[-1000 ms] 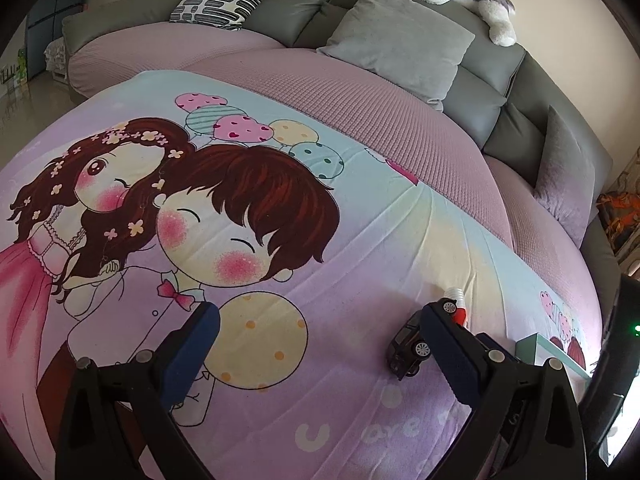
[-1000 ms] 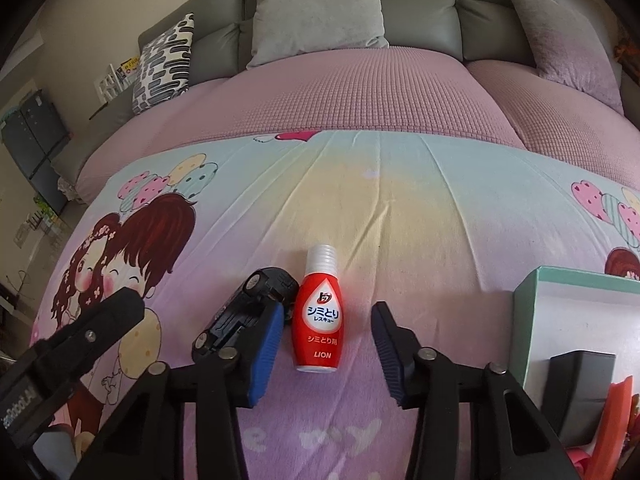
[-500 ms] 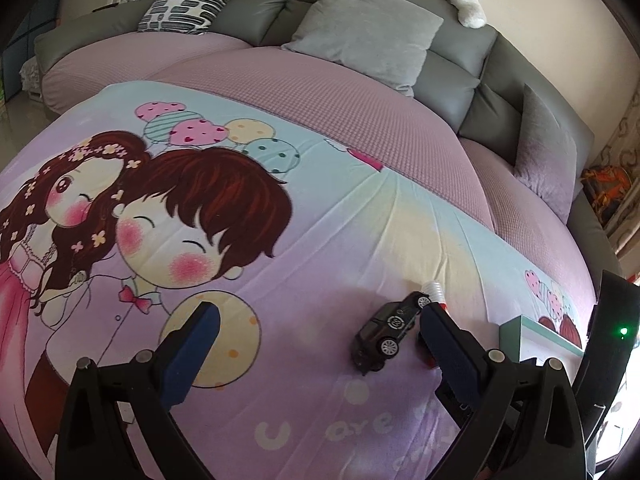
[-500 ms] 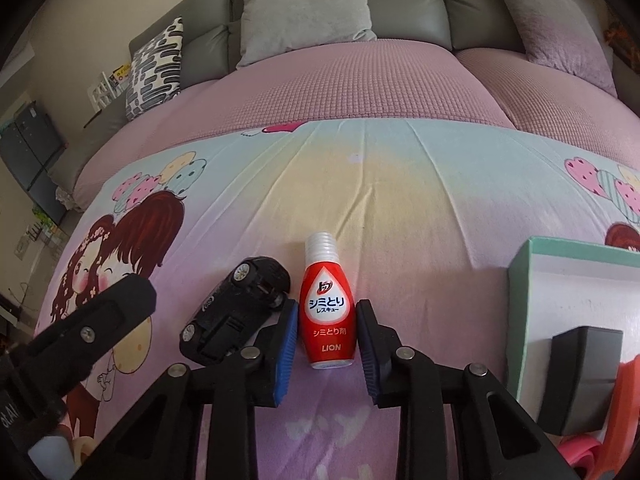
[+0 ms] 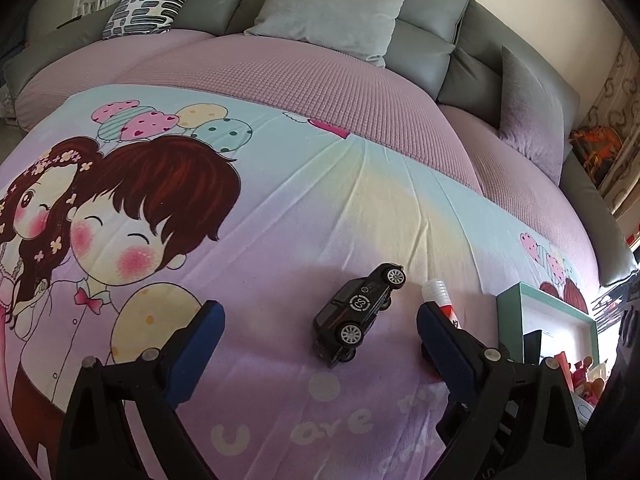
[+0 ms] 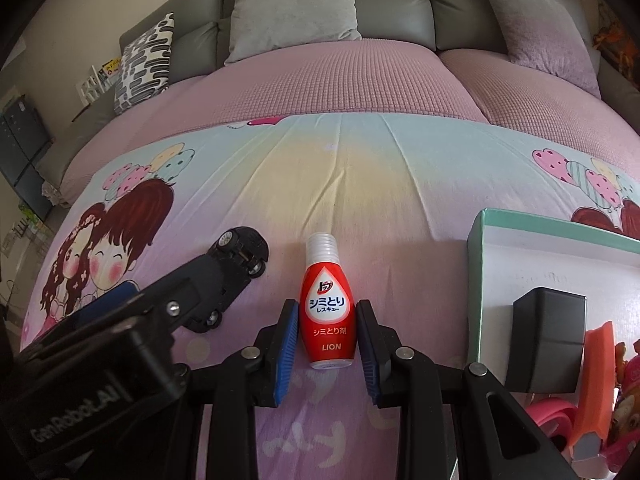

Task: Organize rigid objects
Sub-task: 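Grasp the red LION bottle with the right gripper while the left gripper grasps the black toy car, then lift and carry the black toy car and red bottle over the tray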

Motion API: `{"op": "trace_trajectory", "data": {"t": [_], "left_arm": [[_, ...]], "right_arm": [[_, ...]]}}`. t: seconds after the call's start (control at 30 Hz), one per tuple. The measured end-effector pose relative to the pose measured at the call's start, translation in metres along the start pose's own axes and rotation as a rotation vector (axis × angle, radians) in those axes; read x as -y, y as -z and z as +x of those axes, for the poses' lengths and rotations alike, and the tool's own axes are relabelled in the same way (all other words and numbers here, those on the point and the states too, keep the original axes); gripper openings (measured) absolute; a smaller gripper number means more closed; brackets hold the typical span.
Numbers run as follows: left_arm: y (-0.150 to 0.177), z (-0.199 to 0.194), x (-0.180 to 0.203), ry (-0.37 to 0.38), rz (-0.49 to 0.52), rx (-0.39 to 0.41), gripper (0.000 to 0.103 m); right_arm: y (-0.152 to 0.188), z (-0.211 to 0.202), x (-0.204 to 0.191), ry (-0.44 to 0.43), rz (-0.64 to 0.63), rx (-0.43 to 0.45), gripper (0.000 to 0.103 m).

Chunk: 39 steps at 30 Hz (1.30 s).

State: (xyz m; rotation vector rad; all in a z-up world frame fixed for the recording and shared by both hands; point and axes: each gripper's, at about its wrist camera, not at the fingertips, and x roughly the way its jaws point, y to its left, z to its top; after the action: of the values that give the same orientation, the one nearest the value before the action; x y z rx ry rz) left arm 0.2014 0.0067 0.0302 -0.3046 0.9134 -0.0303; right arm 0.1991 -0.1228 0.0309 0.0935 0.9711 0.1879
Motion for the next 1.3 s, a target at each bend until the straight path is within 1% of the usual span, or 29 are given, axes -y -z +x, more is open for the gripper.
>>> {"op": "trace_trajectory", "data": {"t": [0.07,0.1,0.13,0.2,0.3,0.37,0.4,0.43,0.57,0.63,0.7,0.87,1.07,1.3], "left_arm": [[0.001,0.003,0.001,0.003,0.003,-0.007,0.094],[0.001,0.004,0.001,0.002,0.005,-0.009,0.09],[0.002,0.005,0.001,0.001,0.008,-0.012,0.083],[0.002,0.009,0.001,-0.007,0.005,-0.023,0.076],[0.002,0.013,0.001,-0.009,0.005,-0.021,0.075],[0.002,0.013,0.002,-0.004,0.01,-0.018,0.07],[0.002,0.014,0.004,-0.003,0.016,-0.017,0.064],[0.002,0.014,0.005,0.0,0.023,-0.014,0.06],[0.002,0.014,0.007,0.007,0.033,-0.008,0.058],[0.003,0.014,0.007,0.019,0.032,-0.007,0.04],[0.003,0.014,0.008,0.029,0.026,-0.006,0.037],[0.002,0.011,0.009,0.042,0.019,0.004,0.036],[0.001,0.002,0.008,0.039,-0.005,0.028,0.036],[-0.005,-0.028,0.01,0.019,-0.008,0.113,0.036]], "right_arm": [[0.0,0.0,0.0,-0.001,-0.001,-0.001,0.031],[0.0,0.0,0.0,0.0,-0.002,-0.001,0.031],[0.0,0.0,0.0,0.0,-0.003,-0.001,0.031],[0.0,0.0,0.0,-0.001,-0.005,-0.001,0.031],[0.001,0.0,0.0,-0.003,-0.007,-0.001,0.031],[0.001,0.0,0.0,-0.001,-0.01,-0.001,0.031],[0.001,0.0,0.0,-0.001,-0.012,-0.001,0.031],[0.001,0.0,0.0,-0.001,-0.012,-0.001,0.031],[0.002,0.0,0.0,-0.004,-0.012,-0.003,0.031],[0.002,-0.001,0.0,-0.006,-0.012,-0.005,0.031],[0.002,-0.001,0.0,-0.006,-0.012,-0.006,0.031],[0.003,-0.004,0.001,-0.008,0.001,-0.006,0.031],[0.006,-0.013,0.013,-0.026,0.055,0.003,0.031],[0.006,-0.044,0.014,-0.042,0.053,0.071,0.031]]}}
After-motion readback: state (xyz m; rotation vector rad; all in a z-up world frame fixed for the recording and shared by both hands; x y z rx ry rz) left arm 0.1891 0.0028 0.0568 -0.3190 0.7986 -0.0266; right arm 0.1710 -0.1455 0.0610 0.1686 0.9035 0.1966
